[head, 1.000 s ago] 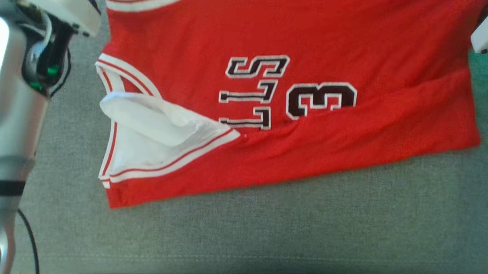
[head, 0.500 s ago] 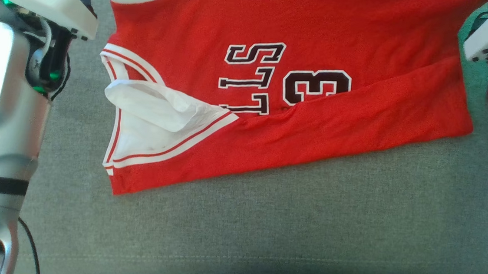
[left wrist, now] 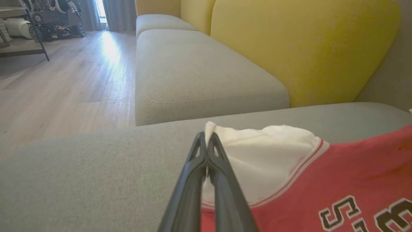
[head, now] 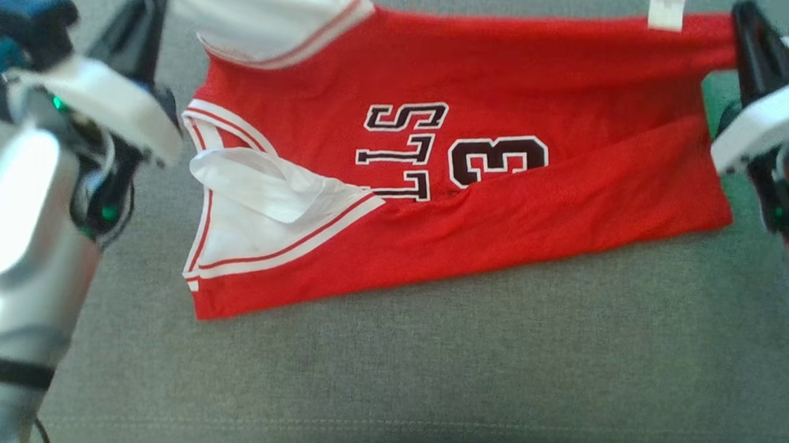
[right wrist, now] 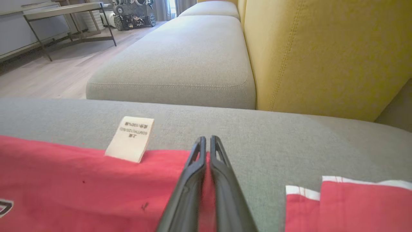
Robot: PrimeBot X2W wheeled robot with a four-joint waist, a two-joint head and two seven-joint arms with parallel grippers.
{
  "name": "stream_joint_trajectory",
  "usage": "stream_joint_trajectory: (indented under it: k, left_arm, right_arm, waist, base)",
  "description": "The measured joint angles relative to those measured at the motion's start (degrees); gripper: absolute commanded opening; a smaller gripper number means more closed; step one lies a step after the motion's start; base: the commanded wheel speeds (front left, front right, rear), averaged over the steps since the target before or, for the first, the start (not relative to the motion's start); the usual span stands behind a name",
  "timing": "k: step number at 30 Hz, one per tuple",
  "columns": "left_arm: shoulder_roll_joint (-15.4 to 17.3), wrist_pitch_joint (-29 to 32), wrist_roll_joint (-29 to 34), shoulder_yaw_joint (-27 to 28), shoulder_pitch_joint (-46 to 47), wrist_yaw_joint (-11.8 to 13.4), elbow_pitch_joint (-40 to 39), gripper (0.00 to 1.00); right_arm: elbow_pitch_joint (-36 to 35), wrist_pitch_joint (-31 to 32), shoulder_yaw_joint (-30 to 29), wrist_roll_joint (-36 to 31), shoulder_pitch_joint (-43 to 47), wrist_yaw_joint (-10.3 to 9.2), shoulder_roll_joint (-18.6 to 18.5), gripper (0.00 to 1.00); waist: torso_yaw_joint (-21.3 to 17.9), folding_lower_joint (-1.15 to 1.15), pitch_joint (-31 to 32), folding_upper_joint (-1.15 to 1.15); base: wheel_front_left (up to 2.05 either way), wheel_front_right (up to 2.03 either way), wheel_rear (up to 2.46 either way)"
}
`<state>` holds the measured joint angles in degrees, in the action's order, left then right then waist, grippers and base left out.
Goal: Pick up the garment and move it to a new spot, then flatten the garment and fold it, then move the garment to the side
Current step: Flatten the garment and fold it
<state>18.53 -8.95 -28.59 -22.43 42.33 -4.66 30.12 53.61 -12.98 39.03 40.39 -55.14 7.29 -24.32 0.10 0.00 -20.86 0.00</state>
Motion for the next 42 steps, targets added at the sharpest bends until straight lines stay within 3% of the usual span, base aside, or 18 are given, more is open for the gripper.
stream_joint_trajectory:
  k: [12, 20, 29, 30, 31, 32, 33, 34, 39, 42]
  left_arm:
    - [4.8, 5.2, -1.9, -2.5, -13.7, -0.4, -10.6, 0.0]
    - [9.7, 13.7, -5.3, -4.7, -24.0, -0.4, -21.0, 0.0]
    - [12.0, 20.3, -7.9, -7.1, -29.0, -0.5, -25.8, 0.0]
    - [12.0, 20.9, -7.9, -7.7, -29.4, -0.5, -26.2, 0.0]
    - [12.0, 21.6, -8.2, -8.4, -29.7, -0.9, -26.3, 0.0]
    - [12.0, 22.8, -9.0, -8.7, -30.0, -0.9, -26.3, 0.27]
    - [12.0, 23.6, -9.5, -9.0, -30.4, -0.9, -26.3, 0.89]
    - [12.0, 23.8, -9.6, -9.0, -30.9, -0.9, -26.3, 1.0]
    - [11.9, 22.4, -9.6, -8.3, -31.7, 0.8, -26.5, 1.0]
    - [10.2, 17.8, -9.9, -5.5, -31.6, 3.6, -26.5, 1.0]
  right_arm:
    - [-5.1, 5.2, 5.6, 7.7, 7.6, 0.0, -5.6, 0.0]
    - [-8.6, 11.0, 9.2, 12.8, 11.2, 0.0, -9.1, 0.0]
    - [-12.0, 16.7, 12.3, 17.3, 13.7, 0.0, -12.5, 0.0]
    - [-11.9, 17.7, 12.3, 18.2, 14.0, 0.0, -12.6, 0.27]
    - [-11.8, 19.1, 12.3, 19.4, 14.2, 0.0, -12.6, 0.9]
    - [-11.8, 20.7, 12.3, 20.5, 14.7, 0.0, -12.5, 1.0]
    - [-11.8, 22.0, 12.5, 21.2, 15.2, 0.0, -12.6, 1.0]
    - [-12.0, 22.5, 12.7, 21.2, 15.8, 0.0, -12.6, 1.0]
    - [-12.1, 21.1, 11.8, 21.0, 16.2, 0.0, -12.8, 1.0]
    - [-11.5, 17.5, 9.8, 20.1, 16.2, 0.0, -12.7, 1.0]
  waist:
    - [1.3, 0.0, 5.1, 0.0]
    - [3.1, 0.0, 7.3, 0.0]
    - [3.8, 0.0, 8.5, 0.0]
    - [3.8, 0.0, 8.6, 0.0]
    - [3.7, 0.0, 8.8, 0.0]
    - [3.7, 0.0, 8.9, 0.0]
    - [3.7, 0.0, 9.0, 0.0]
    - [3.6, 0.0, 9.2, 0.0]
    - [3.1, 0.0, 9.9, 0.0]
    - [2.9, 0.0, 10.6, 0.0]
  base:
    - [0.0, 0.0, 0.0]
    - [0.0, 0.0, 0.0]
    - [0.0, 0.0, 0.0]
    - [0.0, 0.0, 0.0]
    - [0.0, 0.0, 0.0]
    - [0.0, 0.0, 0.0]
    - [0.0, 0.0, 0.0]
    - [0.0, 0.0, 0.0]
    - [0.0, 0.0, 0.0]
    - [0.0, 0.0, 0.0]
